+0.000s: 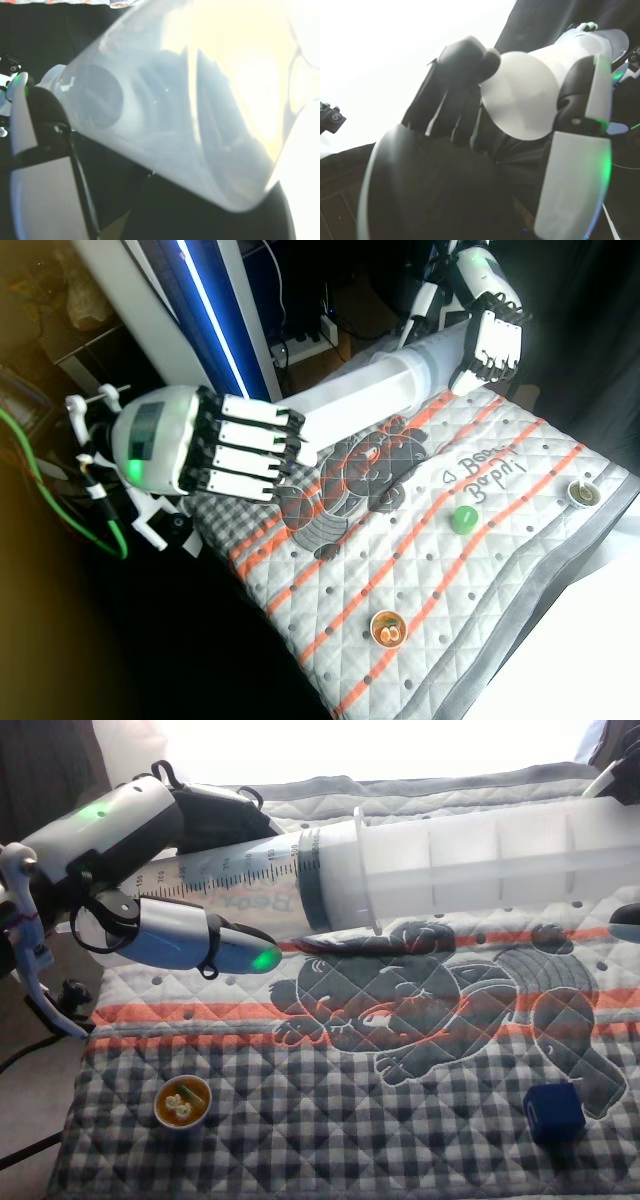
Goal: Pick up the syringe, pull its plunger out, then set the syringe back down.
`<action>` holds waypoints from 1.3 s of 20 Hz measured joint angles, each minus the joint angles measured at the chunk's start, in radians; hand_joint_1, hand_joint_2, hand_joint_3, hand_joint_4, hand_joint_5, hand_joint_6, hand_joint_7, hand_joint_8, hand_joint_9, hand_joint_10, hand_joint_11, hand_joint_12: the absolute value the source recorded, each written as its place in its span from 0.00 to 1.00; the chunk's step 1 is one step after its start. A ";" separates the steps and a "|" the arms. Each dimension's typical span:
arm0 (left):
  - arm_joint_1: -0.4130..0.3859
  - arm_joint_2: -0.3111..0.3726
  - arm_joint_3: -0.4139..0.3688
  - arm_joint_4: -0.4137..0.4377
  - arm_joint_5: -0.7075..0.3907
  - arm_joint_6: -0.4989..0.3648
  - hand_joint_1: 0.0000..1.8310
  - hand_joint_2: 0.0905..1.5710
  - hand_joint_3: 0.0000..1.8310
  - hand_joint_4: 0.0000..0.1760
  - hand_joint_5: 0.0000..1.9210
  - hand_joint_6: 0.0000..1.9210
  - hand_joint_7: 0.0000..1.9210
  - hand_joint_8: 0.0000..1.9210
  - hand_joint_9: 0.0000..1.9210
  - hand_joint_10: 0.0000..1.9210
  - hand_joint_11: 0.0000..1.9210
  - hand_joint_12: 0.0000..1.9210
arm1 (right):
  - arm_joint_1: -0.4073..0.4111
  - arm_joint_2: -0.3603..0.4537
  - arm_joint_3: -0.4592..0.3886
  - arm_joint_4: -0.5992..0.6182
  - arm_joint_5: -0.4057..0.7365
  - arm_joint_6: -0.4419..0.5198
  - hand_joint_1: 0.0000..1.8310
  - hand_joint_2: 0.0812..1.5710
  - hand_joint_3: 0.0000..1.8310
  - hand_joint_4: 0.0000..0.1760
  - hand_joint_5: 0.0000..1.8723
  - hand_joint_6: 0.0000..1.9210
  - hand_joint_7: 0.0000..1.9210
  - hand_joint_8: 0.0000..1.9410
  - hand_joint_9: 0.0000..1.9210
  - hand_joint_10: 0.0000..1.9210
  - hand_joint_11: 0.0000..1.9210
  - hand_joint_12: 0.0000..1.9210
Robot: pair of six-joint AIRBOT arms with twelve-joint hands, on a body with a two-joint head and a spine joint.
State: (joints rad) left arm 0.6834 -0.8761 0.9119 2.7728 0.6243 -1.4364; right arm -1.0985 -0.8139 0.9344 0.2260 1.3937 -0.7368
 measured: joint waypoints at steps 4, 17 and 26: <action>0.000 0.002 0.002 -0.031 0.002 -0.002 0.68 0.73 0.00 0.00 0.43 0.56 0.48 0.67 0.41 0.66 0.33 0.90 | -0.003 0.004 0.000 0.068 0.019 -0.024 0.44 0.49 0.00 0.91 0.01 0.00 0.00 0.00 0.00 0.00 0.00 0.01; -0.088 -0.178 0.151 0.050 -0.249 -0.003 0.75 0.70 0.00 0.00 0.47 0.49 0.51 0.54 0.47 0.68 0.39 0.82 | -0.003 0.008 0.000 0.066 0.067 -0.025 0.40 0.50 0.00 0.73 0.01 0.00 0.00 0.00 0.00 0.00 0.00 0.00; -0.103 -0.250 0.220 0.097 -0.438 -0.006 0.49 0.61 0.00 0.27 0.14 0.02 0.06 0.00 0.01 0.03 0.00 0.36 | -0.003 0.008 0.000 0.066 0.068 -0.025 0.38 0.52 0.00 0.68 0.00 0.00 0.00 0.00 0.00 0.00 0.00 0.00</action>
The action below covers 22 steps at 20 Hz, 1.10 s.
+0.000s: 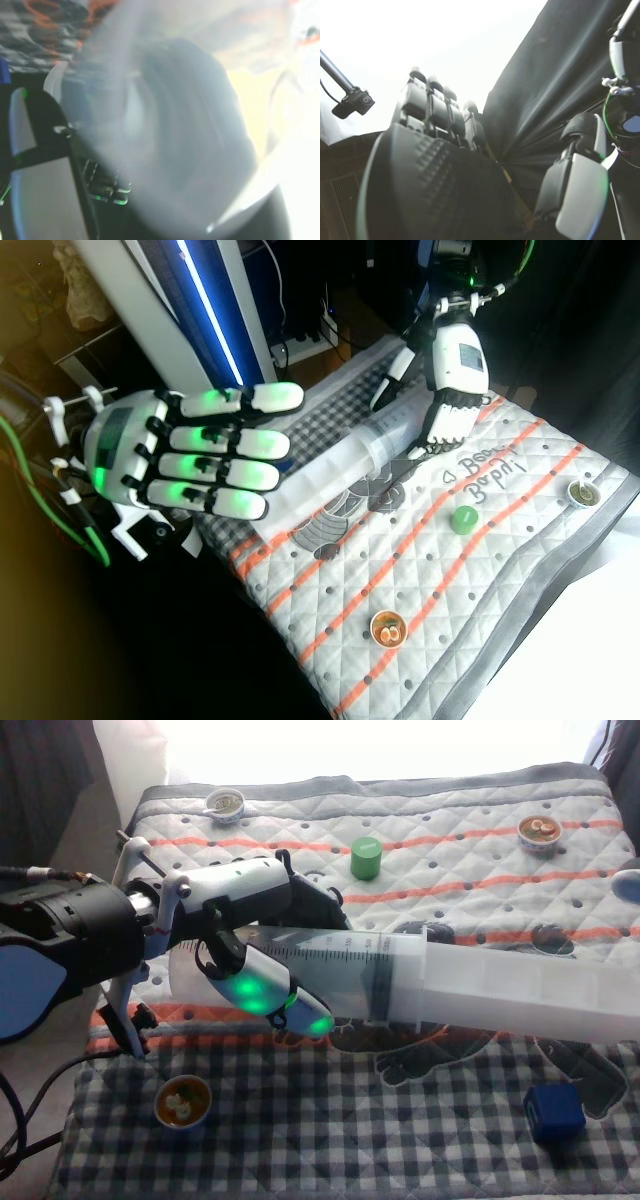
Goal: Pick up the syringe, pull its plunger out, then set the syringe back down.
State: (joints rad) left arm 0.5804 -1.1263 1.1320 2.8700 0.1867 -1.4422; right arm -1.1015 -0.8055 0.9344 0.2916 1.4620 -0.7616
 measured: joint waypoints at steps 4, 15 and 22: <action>0.000 0.003 -0.005 -0.014 0.043 -0.006 0.44 0.52 0.00 0.76 0.00 0.00 0.00 0.00 0.00 0.00 0.00 0.00 | 0.000 0.000 0.000 0.000 0.001 0.000 0.39 0.52 0.00 0.64 0.00 0.00 0.00 0.00 0.00 0.00 0.00 0.00; 0.113 0.250 -0.240 0.018 0.595 -0.261 0.33 0.67 0.00 0.22 0.12 0.01 0.16 0.02 0.15 0.03 0.00 0.49 | -0.022 -0.001 -0.013 -0.003 0.073 0.000 0.41 0.51 0.00 0.52 0.04 0.02 0.00 0.00 0.00 0.00 0.00 0.00; 0.185 0.334 -0.330 0.055 0.995 -0.301 0.37 0.79 0.00 0.00 0.14 0.00 0.23 0.00 0.26 0.02 0.04 0.64 | -0.036 0.008 -0.048 0.006 0.167 -0.034 0.29 0.65 0.01 0.51 0.09 0.01 0.05 0.01 0.02 0.00 0.00 0.05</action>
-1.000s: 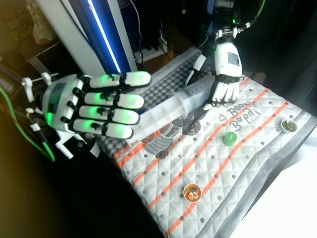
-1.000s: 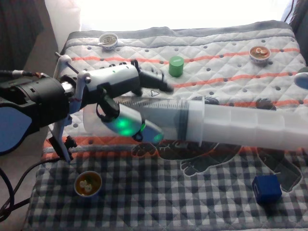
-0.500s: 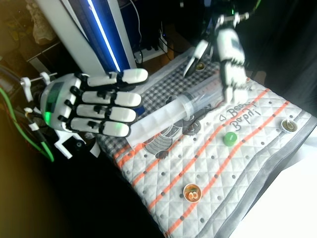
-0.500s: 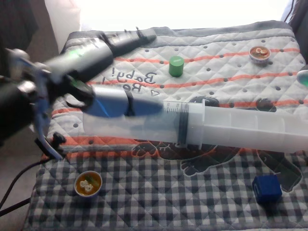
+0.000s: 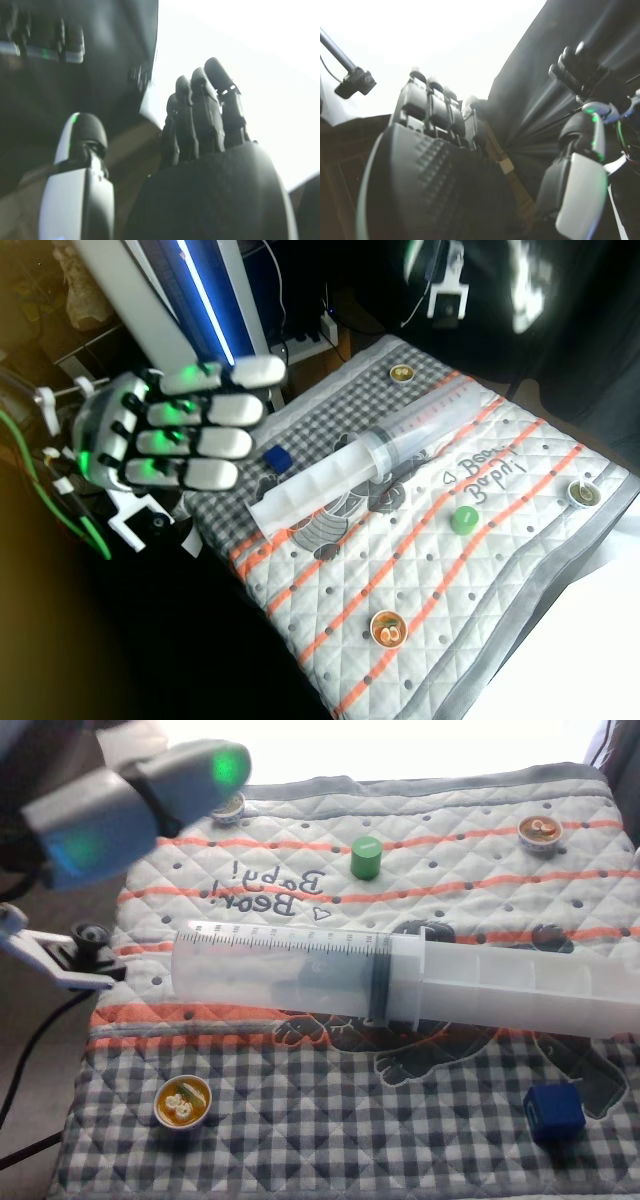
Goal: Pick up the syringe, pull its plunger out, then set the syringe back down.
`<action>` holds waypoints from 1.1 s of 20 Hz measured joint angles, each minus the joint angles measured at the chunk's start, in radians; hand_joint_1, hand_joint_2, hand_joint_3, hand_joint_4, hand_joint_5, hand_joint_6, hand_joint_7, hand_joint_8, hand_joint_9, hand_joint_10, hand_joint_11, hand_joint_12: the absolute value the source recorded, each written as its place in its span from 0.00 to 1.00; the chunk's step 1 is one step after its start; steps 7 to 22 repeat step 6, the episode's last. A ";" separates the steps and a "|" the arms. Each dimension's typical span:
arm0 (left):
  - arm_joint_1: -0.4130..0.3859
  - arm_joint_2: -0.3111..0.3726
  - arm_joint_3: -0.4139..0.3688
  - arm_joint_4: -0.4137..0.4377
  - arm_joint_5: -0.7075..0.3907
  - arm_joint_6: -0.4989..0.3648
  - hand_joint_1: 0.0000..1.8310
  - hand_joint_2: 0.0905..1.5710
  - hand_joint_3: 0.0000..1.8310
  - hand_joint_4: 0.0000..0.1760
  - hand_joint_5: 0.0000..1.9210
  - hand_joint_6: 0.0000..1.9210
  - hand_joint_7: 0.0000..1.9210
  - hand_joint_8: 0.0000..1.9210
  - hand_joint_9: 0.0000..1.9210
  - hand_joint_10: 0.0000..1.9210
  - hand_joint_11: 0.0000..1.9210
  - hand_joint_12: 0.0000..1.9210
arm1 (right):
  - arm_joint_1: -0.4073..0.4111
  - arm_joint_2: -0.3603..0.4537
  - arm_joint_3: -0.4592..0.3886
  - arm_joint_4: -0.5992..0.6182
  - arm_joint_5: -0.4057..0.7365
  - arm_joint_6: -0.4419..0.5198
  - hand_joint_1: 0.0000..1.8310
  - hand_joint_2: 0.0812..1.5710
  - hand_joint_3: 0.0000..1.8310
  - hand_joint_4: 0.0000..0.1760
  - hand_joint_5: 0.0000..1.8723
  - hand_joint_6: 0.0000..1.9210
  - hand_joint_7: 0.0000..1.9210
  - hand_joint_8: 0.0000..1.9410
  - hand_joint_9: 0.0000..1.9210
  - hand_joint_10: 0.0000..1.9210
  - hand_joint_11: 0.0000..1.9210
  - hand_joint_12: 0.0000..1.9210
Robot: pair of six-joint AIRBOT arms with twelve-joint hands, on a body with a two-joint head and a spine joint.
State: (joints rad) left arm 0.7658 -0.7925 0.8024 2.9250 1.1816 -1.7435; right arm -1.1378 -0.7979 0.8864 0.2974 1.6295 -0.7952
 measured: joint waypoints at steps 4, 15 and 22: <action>0.013 0.019 -0.019 -0.008 0.161 0.037 0.39 0.78 0.00 0.00 0.17 0.01 0.27 0.00 0.33 0.01 0.20 0.52 | 0.021 0.006 -0.014 -0.002 0.012 -0.058 0.37 0.68 0.00 0.43 0.13 0.01 0.14 0.01 0.13 0.02 0.00 0.25; 0.017 0.024 -0.027 -0.006 0.214 0.038 0.31 0.82 0.00 0.03 0.15 0.02 0.18 0.00 0.27 0.00 0.13 0.46 | 0.032 0.006 -0.018 -0.005 0.011 -0.068 0.33 0.71 0.01 0.52 0.07 0.00 0.09 0.00 0.12 0.01 0.00 0.36; 0.017 0.024 -0.027 -0.006 0.214 0.038 0.31 0.82 0.00 0.03 0.15 0.02 0.18 0.00 0.27 0.00 0.13 0.46 | 0.032 0.006 -0.018 -0.005 0.011 -0.068 0.33 0.71 0.01 0.52 0.07 0.00 0.09 0.00 0.12 0.01 0.00 0.36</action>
